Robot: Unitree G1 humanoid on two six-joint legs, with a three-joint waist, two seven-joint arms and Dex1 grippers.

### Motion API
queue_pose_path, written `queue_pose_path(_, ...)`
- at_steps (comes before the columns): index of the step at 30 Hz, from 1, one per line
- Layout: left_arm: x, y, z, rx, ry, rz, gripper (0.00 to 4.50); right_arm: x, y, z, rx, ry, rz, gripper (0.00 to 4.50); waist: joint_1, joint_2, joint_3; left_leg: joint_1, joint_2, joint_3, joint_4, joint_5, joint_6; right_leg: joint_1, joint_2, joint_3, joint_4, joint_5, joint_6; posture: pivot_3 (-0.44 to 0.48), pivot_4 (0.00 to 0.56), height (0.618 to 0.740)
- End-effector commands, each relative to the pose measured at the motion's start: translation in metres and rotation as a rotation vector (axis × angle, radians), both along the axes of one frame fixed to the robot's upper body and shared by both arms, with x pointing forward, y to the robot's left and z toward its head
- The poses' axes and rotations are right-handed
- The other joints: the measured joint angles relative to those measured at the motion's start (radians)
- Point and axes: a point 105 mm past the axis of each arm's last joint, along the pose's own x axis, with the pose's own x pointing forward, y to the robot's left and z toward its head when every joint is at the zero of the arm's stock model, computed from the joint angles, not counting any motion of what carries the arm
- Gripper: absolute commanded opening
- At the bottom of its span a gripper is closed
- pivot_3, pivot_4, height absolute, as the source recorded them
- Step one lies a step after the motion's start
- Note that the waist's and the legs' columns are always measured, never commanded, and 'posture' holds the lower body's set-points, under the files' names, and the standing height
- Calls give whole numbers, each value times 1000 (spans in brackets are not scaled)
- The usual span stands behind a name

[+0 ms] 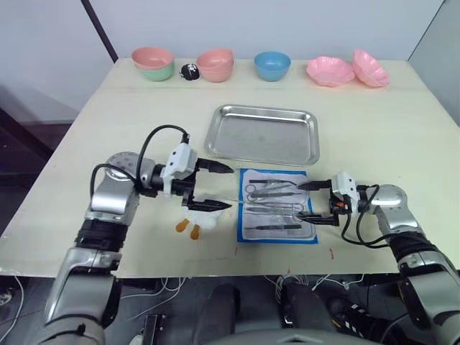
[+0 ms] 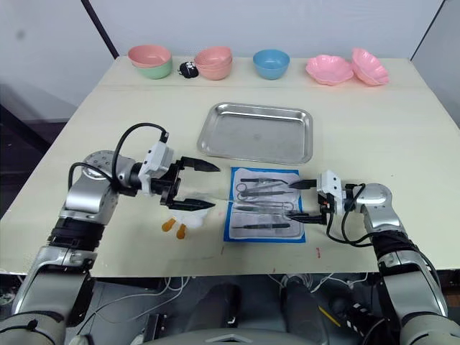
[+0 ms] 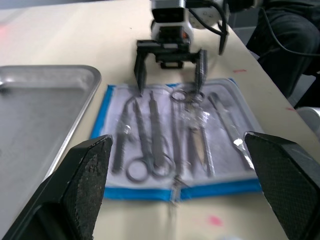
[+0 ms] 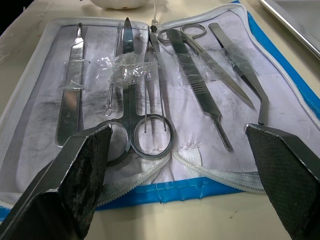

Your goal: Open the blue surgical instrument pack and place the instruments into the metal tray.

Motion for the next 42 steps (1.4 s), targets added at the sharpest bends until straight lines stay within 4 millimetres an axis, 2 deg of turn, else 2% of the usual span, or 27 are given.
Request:
queue_pose_path(1, 11, -6, -1, 28, -18, 10, 3239, -13, -6, -36, -114, 123, -6, 4500, -1, 0, 0, 0, 0, 0, 0, 0, 0, 0, 0, 0, 0, 0, 0, 0, 150, 740)
queue_pose_path(2, 15, -9, -3, 38, -25, 18, 2699, -13, -6, -36, -113, 122, -7, 4500, -1, 0, 0, 0, 0, 0, 0, 0, 0, 0, 0, 0, 0, 0, 0, 0, 150, 740)
queue_pose_path(4, 22, -16, -6, 54, -29, 15, 2287, -12, -6, -36, -110, 119, -10, 4500, -1, -1, 0, 1, 0, 0, 0, 0, 0, 2, 0, 0, 0, 0, 0, 0, 150, 740)
queue_pose_path(9, 44, -28, -17, 93, -18, 49, 2287, -12, -4, -36, -101, 115, -16, 4500, -3, -2, -1, 3, -1, 1, 0, 0, 0, 3, 0, 0, 0, 0, 0, 0, 150, 740)
queue_pose_path(13, 51, -31, -29, 152, 8, 41, 2287, -12, -4, -37, -98, 113, -22, 4500, -15, -2, -1, 4, -1, 1, -2, 0, 0, 3, 0, 0, 0, 0, 0, 0, 150, 740)
queue_pose_path(21, 52, -40, -39, 176, 34, 1, 2287, -13, -5, -38, -97, 108, -31, 4500, -17, -2, -1, 5, -1, 1, -2, 0, 0, 5, 0, -1, 0, 0, 0, 0, 150, 740)
queue_pose_path(32, 64, -46, -50, 195, 71, 104, 2287, -13, -3, -38, -95, 99, -31, 4500, -18, -2, -1, 6, -1, -1, -2, 0, 0, 7, 0, -1, -1, 0, 0, 0, 150, 740)
queue_pose_path(40, 65, -45, -58, 227, 80, 128, 2287, -15, -2, -38, -94, 94, -31, 4500, -18, -3, -2, 7, -1, -1, -2, 0, 0, 8, 0, -2, -1, 0, 0, 0, 150, 740)
queue_pose_path(41, 66, -46, -58, 219, 84, 134, 1742, -15, -2, -38, -94, 94, -30, 4500, -18, -3, -2, 7, -1, -1, -2, 0, 0, 8, 0, -2, -1, 0, 0, 0, 150, 740)
queue_pose_path(42, 66, -47, -57, 215, 85, 132, 1512, -15, -2, -39, -94, 94, -30, 4500, -18, -3, -2, 7, -1, -1, -2, 0, 0, 8, 0, -2, -1, 0, 0, 0, 150, 740)
